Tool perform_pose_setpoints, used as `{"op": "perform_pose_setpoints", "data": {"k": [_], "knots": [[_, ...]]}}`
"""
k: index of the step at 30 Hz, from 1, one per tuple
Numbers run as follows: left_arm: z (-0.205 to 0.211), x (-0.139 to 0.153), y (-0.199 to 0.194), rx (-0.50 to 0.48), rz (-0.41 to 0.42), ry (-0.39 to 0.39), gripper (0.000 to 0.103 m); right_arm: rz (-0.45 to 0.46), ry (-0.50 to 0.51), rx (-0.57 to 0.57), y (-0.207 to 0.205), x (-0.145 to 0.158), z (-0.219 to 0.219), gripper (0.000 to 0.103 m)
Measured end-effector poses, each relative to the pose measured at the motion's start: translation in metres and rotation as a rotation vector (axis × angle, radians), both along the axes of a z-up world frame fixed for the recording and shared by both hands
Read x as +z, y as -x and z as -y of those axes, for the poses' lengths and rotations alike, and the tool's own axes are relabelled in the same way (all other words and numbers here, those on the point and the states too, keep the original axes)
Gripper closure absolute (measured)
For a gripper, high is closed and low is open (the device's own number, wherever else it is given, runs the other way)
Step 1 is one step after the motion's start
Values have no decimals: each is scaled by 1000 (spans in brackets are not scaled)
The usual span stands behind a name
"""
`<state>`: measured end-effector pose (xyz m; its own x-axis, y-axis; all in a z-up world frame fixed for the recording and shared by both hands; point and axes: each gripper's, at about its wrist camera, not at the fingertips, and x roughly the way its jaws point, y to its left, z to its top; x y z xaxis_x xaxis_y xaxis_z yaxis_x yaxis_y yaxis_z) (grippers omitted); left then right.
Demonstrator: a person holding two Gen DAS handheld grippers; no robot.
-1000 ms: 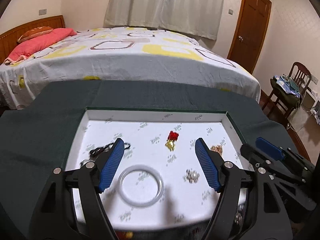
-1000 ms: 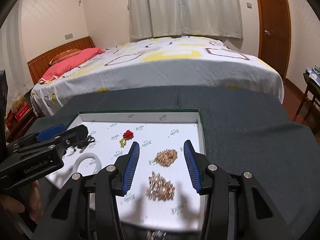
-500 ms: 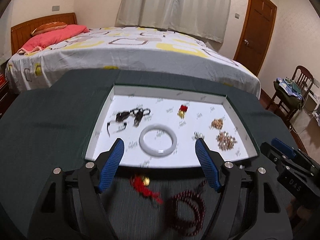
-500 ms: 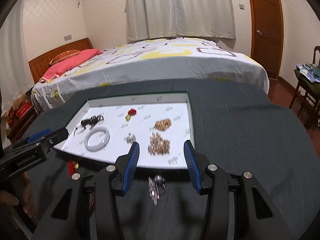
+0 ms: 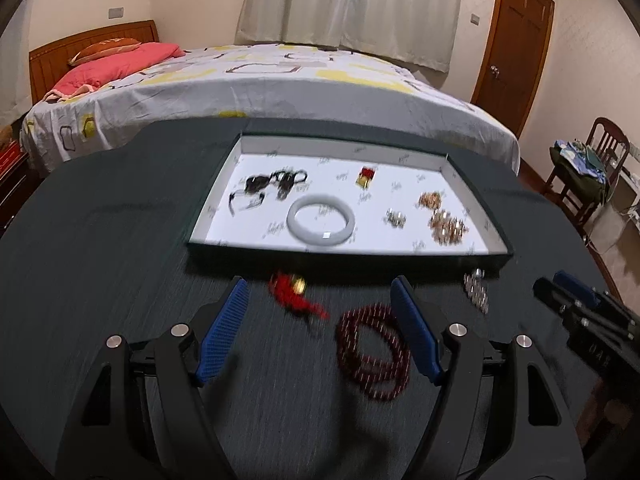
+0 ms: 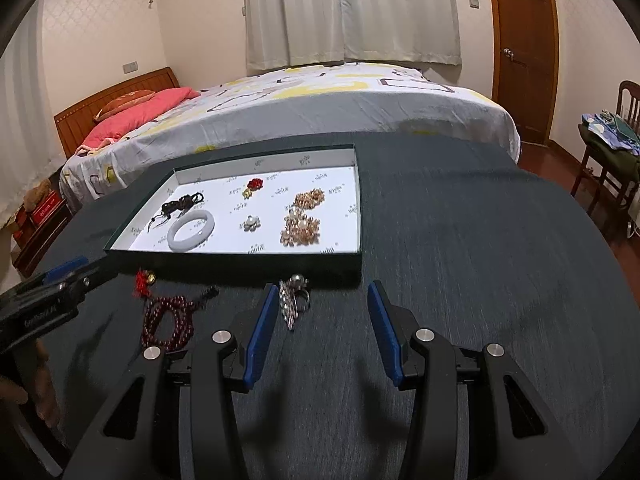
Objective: Organize jewelry
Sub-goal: 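Withdraw both tools from the tray toward the bead strand and brooch, then close the left tool on the dark red bead strand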
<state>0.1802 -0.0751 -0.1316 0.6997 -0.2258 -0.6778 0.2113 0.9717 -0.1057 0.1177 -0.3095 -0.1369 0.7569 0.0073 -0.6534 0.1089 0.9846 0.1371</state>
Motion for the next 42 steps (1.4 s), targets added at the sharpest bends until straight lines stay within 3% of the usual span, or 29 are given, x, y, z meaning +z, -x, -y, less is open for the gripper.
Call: {"op": "perform_pose_setpoints", "data": {"k": [12, 16, 23, 30, 33, 36, 41, 42], "knots": [[24, -20, 22, -39, -39, -26, 31, -11, 3, -9, 12, -8, 4, 57], [40, -27, 18, -50, -52, -29, 25, -10, -16, -26, 14, -9, 13, 57], [55, -43, 8, -44, -75, -74, 25, -9, -33, -34, 14, -10, 17, 57], [54, -54, 0, -39, -130, -63, 25, -16, -40, -36, 14, -13, 18, 57], [54, -55, -1, -51, -134, -68, 31, -18, -40, -36, 13, -13, 17, 57], [56, -55, -1, -71, -125, -82, 46, -21, -38, -35, 13, -14, 17, 57], [56, -53, 0, -106, -117, -76, 83, -31, -34, -30, 12, -17, 14, 57], [56, -53, 0, -112, -117, -73, 85, -34, -33, -28, 11, -18, 13, 57]]}}
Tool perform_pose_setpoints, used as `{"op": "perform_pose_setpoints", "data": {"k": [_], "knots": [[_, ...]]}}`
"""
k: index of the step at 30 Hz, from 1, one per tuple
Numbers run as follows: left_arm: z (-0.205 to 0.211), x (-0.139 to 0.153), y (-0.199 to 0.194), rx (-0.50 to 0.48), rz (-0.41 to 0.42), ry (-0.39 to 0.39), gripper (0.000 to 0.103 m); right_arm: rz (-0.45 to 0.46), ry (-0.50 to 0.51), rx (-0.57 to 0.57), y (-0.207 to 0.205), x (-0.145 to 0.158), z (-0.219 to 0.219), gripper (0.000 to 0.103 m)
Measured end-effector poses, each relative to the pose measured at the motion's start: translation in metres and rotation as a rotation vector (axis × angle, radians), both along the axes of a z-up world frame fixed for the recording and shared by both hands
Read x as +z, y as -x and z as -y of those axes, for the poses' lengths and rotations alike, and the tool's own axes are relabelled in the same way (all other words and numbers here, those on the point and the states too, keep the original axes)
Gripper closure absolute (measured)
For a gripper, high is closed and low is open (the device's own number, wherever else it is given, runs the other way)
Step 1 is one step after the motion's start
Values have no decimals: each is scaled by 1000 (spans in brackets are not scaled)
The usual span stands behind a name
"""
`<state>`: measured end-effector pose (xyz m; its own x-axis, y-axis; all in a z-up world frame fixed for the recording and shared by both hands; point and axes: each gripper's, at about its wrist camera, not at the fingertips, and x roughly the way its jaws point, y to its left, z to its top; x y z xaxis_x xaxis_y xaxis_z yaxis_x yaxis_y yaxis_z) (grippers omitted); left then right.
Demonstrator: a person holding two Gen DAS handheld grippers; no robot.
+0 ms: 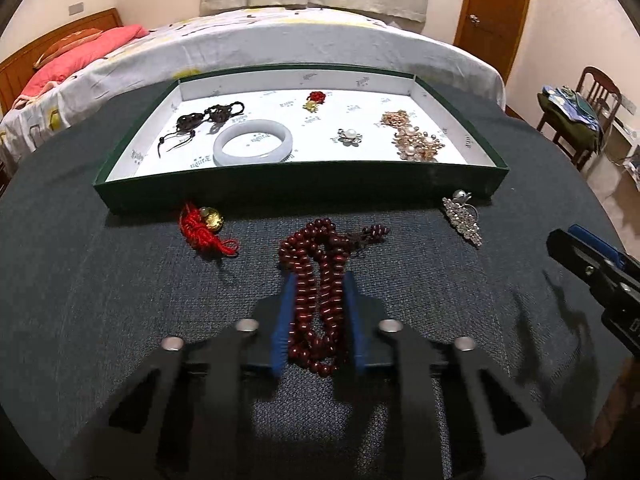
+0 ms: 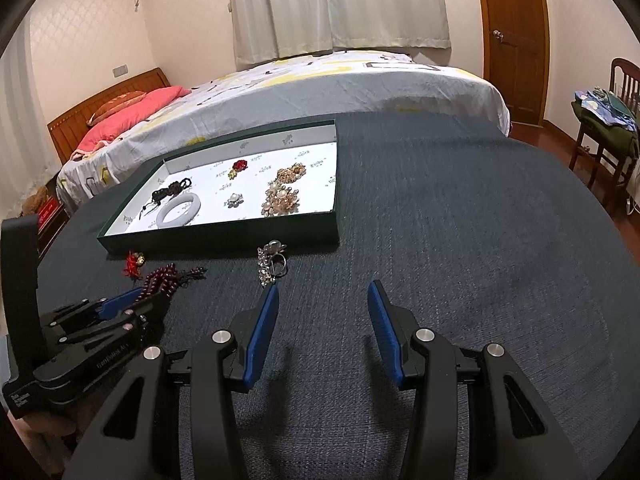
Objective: Organize jewelry
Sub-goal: 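Close the left tool on the dark red bead strand, then close the right tool on the silver rhinestone pearl brooch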
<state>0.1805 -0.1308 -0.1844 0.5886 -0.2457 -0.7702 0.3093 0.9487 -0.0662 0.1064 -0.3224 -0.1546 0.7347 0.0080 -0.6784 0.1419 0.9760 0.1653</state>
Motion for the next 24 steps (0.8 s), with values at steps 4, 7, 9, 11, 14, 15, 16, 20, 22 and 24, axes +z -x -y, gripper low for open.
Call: {"op": "perform_pose_setpoints", "data": {"k": [4, 7, 9, 11, 14, 15, 16, 20, 22, 24], "knots": [[-1, 2, 2, -15, 9, 17, 90, -7, 4, 4, -2, -1, -2, 57], [-2, 4, 4, -23, 27, 9, 91, -11, 9, 11, -4, -2, -5, 57], [-4, 5, 5, -23, 25, 17, 91, -13, 11, 15, -5, -2, -7, 57], [-6, 5, 5, -23, 26, 22, 91, -16, 15, 21, -7, -2, -9, 57], [-11, 9, 7, -21, 31, 33, 91, -19, 17, 28, -9, -3, -12, 57], [-13, 11, 7, -19, 35, 37, 91, -20, 18, 31, -10, -3, -13, 57], [-15, 13, 8, -18, 39, 40, 92, -22, 17, 35, -11, -4, -14, 57], [-23, 21, 11, -12, 54, 48, 91, -28, 11, 48, -16, -6, -19, 57], [-28, 25, 13, -5, 61, 51, 91, -35, 10, 57, -20, -8, -23, 57], [-33, 27, 14, 2, 62, 55, 92, -42, 3, 67, -24, -9, -26, 57]]}}
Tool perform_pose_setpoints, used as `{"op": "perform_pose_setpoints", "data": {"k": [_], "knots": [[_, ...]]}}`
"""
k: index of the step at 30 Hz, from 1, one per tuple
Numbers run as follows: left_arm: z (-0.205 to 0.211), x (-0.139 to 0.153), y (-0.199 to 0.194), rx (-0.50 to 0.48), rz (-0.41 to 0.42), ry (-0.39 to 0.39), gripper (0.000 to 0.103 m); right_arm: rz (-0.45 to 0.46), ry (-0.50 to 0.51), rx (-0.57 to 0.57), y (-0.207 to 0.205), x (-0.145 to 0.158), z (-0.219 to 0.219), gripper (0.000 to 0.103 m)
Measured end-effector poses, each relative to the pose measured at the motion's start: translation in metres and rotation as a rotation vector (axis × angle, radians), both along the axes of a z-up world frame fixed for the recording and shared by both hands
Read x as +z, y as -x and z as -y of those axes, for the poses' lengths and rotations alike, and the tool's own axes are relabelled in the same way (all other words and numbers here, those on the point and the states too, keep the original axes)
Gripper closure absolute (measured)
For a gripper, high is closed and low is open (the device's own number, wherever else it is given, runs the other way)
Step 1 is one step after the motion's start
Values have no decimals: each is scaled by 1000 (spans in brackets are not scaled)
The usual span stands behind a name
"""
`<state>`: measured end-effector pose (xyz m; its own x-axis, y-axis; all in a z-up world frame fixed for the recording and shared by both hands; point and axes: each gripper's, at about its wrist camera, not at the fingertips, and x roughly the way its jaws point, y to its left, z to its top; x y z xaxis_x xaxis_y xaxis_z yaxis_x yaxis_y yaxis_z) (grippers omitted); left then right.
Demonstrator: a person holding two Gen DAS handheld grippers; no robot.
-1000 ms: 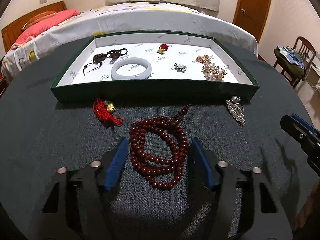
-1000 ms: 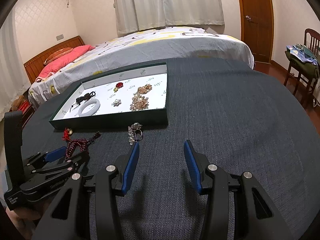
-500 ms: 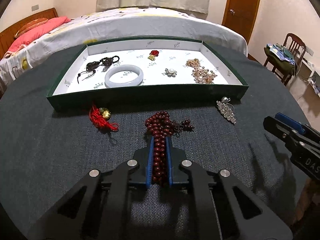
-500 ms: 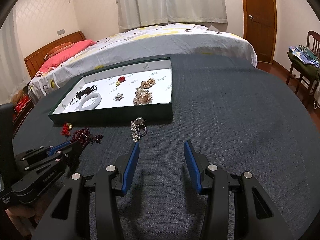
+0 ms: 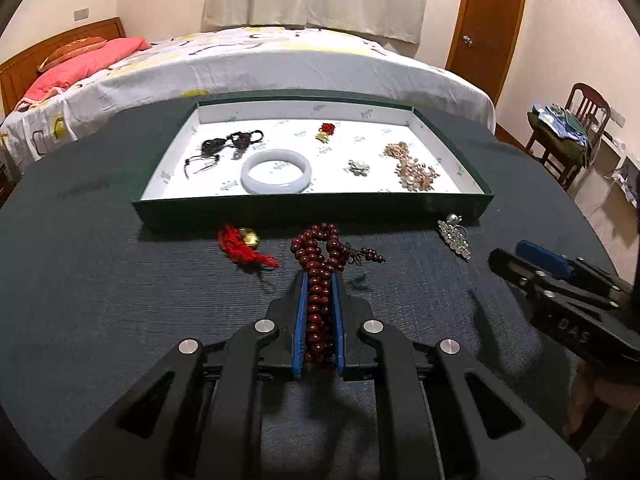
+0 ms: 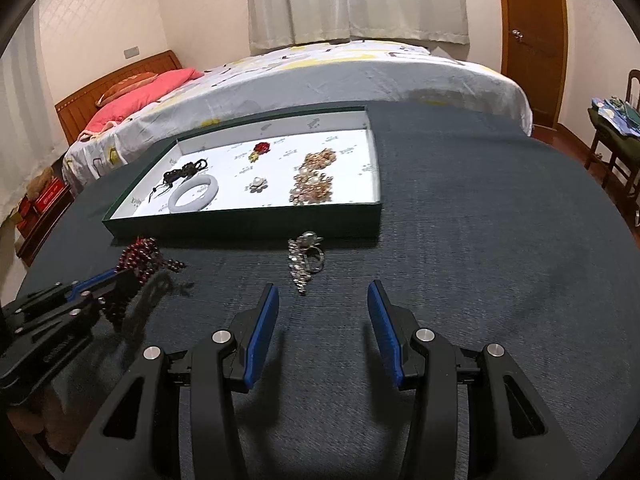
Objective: Organize jewelry
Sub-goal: 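Close the right tool on the silver rhinestone pearl brooch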
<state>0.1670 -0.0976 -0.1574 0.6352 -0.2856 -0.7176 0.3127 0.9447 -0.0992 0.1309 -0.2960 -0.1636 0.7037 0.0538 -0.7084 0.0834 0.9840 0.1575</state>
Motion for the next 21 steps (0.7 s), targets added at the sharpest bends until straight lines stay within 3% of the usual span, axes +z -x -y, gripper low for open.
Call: {"op": "perform_pose_setpoints", "data": {"k": [11, 12, 14, 21], "knots": [[-29, 3, -8, 58, 5, 9, 92, -70, -2, 32, -39, -14, -14, 58], [-30, 3, -8, 61, 4, 10, 92, -74, -3, 35, -39, -16, -16, 60], [-32, 2, -9, 63, 2, 12, 92, -80, 4, 42, -38, -16, -19, 73], [-32, -1, -10, 59, -4, 21, 92, -86, -4, 50, -31, -17, -19, 86]]}}
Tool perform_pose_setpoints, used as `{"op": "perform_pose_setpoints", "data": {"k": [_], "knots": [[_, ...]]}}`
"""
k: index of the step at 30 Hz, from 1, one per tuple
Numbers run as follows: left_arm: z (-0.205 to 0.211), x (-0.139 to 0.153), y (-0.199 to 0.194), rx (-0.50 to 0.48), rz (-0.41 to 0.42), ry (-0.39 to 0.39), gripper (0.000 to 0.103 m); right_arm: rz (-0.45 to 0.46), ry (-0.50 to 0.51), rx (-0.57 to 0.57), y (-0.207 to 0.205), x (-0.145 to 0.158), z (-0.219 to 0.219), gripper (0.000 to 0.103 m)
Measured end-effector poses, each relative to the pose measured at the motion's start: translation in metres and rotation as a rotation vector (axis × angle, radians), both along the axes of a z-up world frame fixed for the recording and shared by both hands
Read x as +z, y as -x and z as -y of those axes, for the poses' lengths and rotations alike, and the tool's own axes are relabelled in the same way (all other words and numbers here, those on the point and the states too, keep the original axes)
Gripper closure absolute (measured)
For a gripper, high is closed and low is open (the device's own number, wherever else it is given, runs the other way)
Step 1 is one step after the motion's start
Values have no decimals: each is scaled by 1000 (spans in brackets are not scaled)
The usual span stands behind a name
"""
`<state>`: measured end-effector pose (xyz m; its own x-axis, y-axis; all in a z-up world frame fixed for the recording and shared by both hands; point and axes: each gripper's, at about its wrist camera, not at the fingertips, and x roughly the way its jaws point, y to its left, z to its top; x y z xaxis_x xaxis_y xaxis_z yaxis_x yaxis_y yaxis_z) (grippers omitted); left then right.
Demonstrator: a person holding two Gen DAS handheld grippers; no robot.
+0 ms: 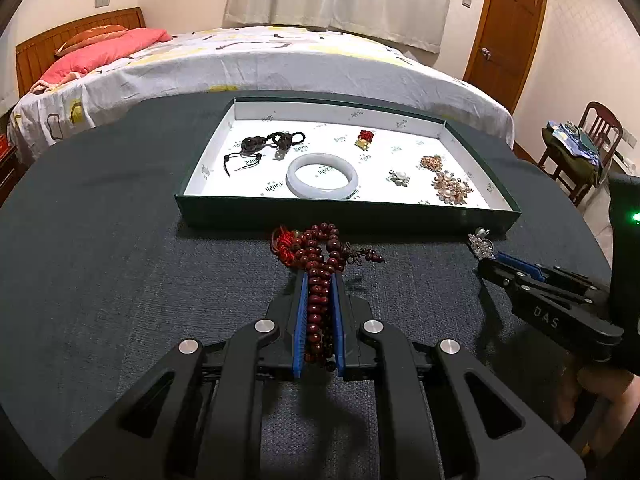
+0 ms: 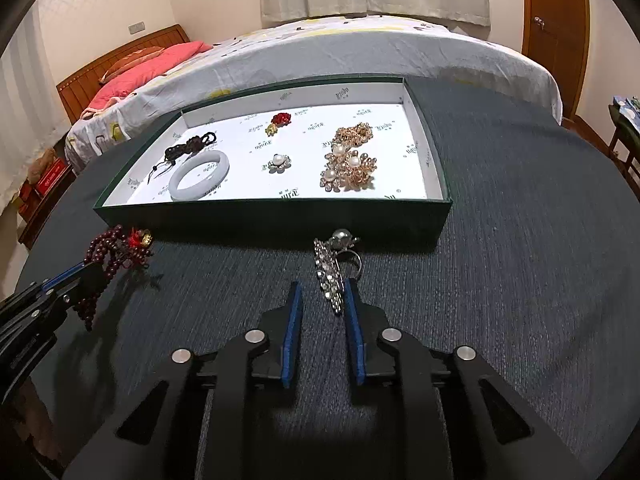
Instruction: Organize jewelry
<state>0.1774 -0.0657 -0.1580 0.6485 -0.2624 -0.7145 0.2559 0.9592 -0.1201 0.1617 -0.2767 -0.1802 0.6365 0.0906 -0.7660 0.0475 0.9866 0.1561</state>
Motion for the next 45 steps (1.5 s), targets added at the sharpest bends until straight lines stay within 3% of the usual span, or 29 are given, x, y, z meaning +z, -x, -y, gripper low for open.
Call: {"op": "perform_pose_setpoints", "data": {"k": [5, 14, 20, 27, 39, 45], "knots": [[-1, -1, -1, 3, -1, 2, 91, 2, -8, 11, 3, -1, 0, 98], [-4, -3, -2, 9, -6, 5, 91, 18, -26, 53, 13, 5, -8, 99], [-5, -5, -3, 7, -13, 6, 91, -13, -106, 113, 18, 2, -10, 99], [-5, -5, -3, 7, -14, 6, 91, 6, -128, 74, 20, 3, -4, 97], [-4, -8, -4, 3, -19, 6, 91, -10, -128, 46, 3, -4, 0, 97], [-4, -9, -5, 3, -22, 5, 91, 56, -19, 75, 9, 11, -14, 102]]}}
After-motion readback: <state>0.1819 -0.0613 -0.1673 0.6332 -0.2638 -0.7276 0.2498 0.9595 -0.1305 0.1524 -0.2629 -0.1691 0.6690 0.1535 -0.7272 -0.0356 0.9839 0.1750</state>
